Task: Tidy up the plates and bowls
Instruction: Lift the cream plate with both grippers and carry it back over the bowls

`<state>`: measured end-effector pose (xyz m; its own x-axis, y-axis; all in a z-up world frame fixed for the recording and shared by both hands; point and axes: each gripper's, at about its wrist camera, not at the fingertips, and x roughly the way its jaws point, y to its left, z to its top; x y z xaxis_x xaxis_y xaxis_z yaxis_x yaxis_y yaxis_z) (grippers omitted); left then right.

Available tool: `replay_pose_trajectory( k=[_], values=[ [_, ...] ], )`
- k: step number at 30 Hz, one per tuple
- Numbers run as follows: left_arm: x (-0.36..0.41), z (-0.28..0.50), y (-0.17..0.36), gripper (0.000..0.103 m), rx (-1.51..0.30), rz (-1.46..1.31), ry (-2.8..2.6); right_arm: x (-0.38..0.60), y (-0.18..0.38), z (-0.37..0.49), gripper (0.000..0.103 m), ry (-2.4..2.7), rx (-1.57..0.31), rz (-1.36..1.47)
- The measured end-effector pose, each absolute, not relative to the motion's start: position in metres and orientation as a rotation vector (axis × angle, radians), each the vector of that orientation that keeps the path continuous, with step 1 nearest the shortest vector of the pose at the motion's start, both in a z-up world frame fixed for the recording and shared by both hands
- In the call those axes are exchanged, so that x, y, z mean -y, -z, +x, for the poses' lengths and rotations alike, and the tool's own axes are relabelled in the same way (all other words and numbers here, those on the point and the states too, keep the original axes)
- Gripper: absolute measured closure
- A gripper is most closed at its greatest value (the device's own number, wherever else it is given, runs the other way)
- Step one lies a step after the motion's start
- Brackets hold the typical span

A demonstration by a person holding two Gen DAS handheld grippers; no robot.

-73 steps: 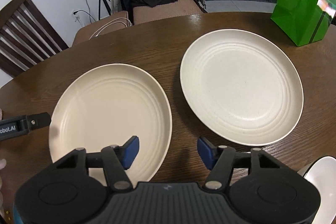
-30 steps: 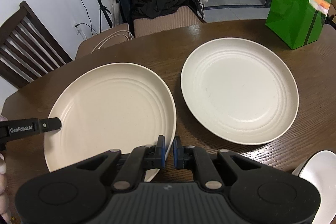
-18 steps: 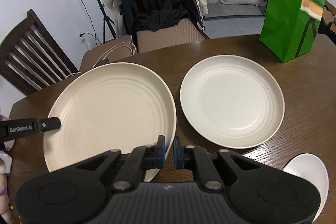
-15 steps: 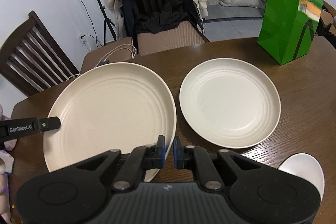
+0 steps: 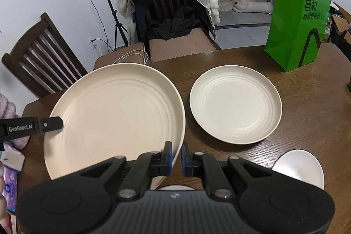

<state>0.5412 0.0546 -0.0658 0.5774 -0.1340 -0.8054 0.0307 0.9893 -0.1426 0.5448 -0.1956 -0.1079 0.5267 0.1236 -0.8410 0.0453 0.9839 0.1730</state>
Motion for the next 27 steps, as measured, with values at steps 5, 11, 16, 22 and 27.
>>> replay_pose_trajectory(
  k=[5,11,16,22,27],
  values=[
    [-0.055,0.525,0.056,0.094,-0.936,-0.124,0.092,0.195,0.098,0.529,0.095,-0.054,-1.012,0.175],
    [-0.056,0.501,0.046,0.094,-0.921,-0.124,0.088,0.194,0.085,0.509,0.095,-0.065,-0.999,0.166],
    [-0.054,0.482,0.038,0.094,-0.912,-0.115,0.082,0.196,0.077,0.491,0.095,-0.071,-0.991,0.166],
    [-0.054,0.456,0.030,0.094,-0.902,-0.113,0.076,0.197,0.069,0.469,0.095,-0.079,-0.989,0.172],
    [-0.057,0.438,0.027,0.094,-0.902,-0.124,0.067,0.197,0.064,0.452,0.095,-0.092,-0.983,0.169]
  ],
)
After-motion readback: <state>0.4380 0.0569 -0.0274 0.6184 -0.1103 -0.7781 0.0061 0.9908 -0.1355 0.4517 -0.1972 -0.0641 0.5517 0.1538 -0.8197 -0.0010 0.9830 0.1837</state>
